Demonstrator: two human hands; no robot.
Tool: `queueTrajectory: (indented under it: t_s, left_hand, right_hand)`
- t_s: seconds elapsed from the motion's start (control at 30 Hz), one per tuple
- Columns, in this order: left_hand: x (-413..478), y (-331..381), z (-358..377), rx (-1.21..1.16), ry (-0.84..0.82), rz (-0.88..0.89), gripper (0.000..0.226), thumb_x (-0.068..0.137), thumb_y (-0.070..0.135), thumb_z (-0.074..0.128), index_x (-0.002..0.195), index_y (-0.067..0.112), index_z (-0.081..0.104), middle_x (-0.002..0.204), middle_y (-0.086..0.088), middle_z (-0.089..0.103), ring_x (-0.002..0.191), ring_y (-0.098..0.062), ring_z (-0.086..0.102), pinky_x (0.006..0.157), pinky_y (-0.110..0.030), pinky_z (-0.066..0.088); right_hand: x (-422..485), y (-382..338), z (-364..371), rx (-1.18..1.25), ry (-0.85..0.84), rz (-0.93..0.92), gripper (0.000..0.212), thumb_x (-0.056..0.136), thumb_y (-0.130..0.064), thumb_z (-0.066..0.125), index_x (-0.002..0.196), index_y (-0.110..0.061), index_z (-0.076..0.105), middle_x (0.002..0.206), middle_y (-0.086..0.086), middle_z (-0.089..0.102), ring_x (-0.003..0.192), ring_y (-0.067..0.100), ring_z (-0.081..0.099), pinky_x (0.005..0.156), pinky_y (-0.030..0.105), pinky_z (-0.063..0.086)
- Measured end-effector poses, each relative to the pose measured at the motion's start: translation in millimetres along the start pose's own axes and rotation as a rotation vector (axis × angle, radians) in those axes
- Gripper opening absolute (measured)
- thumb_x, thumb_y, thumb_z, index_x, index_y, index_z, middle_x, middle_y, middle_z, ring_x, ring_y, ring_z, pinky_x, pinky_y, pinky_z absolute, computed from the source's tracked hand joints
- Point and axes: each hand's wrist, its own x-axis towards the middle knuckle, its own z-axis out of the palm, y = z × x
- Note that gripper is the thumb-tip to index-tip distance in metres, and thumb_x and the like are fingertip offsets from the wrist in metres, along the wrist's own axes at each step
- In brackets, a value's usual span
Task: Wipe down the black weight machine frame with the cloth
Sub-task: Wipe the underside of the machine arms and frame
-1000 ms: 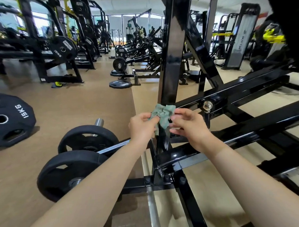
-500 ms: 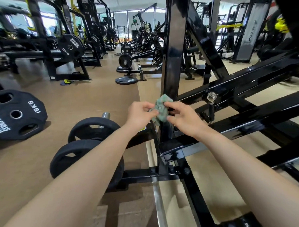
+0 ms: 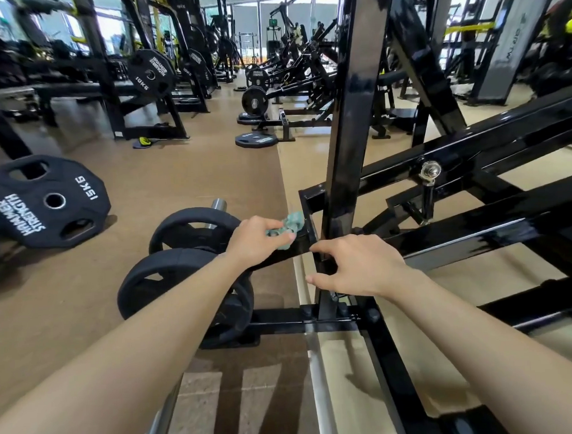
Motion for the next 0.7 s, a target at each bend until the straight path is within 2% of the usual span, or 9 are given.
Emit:
queueTrajectory:
  t_s: [0.13,0.23,0.4,0.47,0.63,0.7]
  left_hand:
    - [-1.9,-5.4,0.4,0.089,0.048,0.044,0.047,0.086,0.048,0.076,0.129,0.029,0.069,0.124,0.005,0.071,0.107,-0.017,0.064,0.086,-0.035,0.052]
    - [-3.0,-21.7,-12.8,0.241,0.025,0.012,0.047,0.084,0.055,0.075,0.125,0.031,0.07,0.121,0.002,0.071,0.105,-0.022,0.065,0.083,-0.039,0.055]
    - [-1.7,-39.7,-29.7,0.4,-0.033,-0.089,0.047,0.087,0.056,0.072,0.125,0.028,0.071,0.111,-0.002,0.069,0.095,-0.023,0.064,0.067,-0.034,0.046]
    - [0.7,-39.1,-26.9,0.346,-0.024,-0.09,0.049,0.089,0.053,0.071,0.128,0.023,0.07,0.113,-0.005,0.071,0.097,-0.024,0.065,0.071,-0.035,0.05]
    - [4.6,-14.6,-3.2,0.185,0.016,-0.027,0.047,0.095,0.047,0.066,0.134,0.021,0.066,0.127,-0.009,0.069,0.115,-0.031,0.063,0.093,-0.041,0.052]
    - [6.1,2.9,7.1,0.174,0.022,0.057,0.042,0.097,0.044,0.063,0.133,0.023,0.066,0.122,-0.007,0.071,0.112,-0.031,0.064,0.092,-0.043,0.052]
  right_hand:
    - [-1.1,1.6,-1.8,0.011,-0.043,-0.008,0.082,0.076,-0.086,0.04,0.145,-0.042,0.045,0.119,-0.006,0.071,0.107,0.022,0.068,0.083,0.04,0.057]
    - [-2.3,0.4,-1.6,0.016,-0.05,-0.016,0.083,0.074,-0.086,0.039,0.145,-0.043,0.045,0.121,-0.008,0.07,0.109,0.022,0.066,0.084,0.042,0.057]
    - [-3.6,-1.2,0.0,0.02,-0.022,-0.022,0.079,0.076,-0.084,0.038,0.143,-0.043,0.046,0.114,-0.01,0.072,0.105,0.021,0.068,0.081,0.042,0.058]
    - [-2.8,-1.7,1.2,0.026,-0.014,-0.024,0.078,0.076,-0.083,0.038,0.143,-0.043,0.047,0.111,-0.011,0.072,0.102,0.02,0.068,0.079,0.042,0.059]
    - [-2.9,-1.3,2.7,0.018,0.004,-0.027,0.072,0.08,-0.08,0.043,0.142,-0.042,0.048,0.108,-0.009,0.073,0.101,0.019,0.068,0.08,0.04,0.058]
    - [-2.0,-1.4,2.4,0.01,0.01,-0.034,0.071,0.081,-0.079,0.045,0.142,-0.042,0.048,0.108,-0.008,0.073,0.101,0.019,0.068,0.08,0.039,0.058]
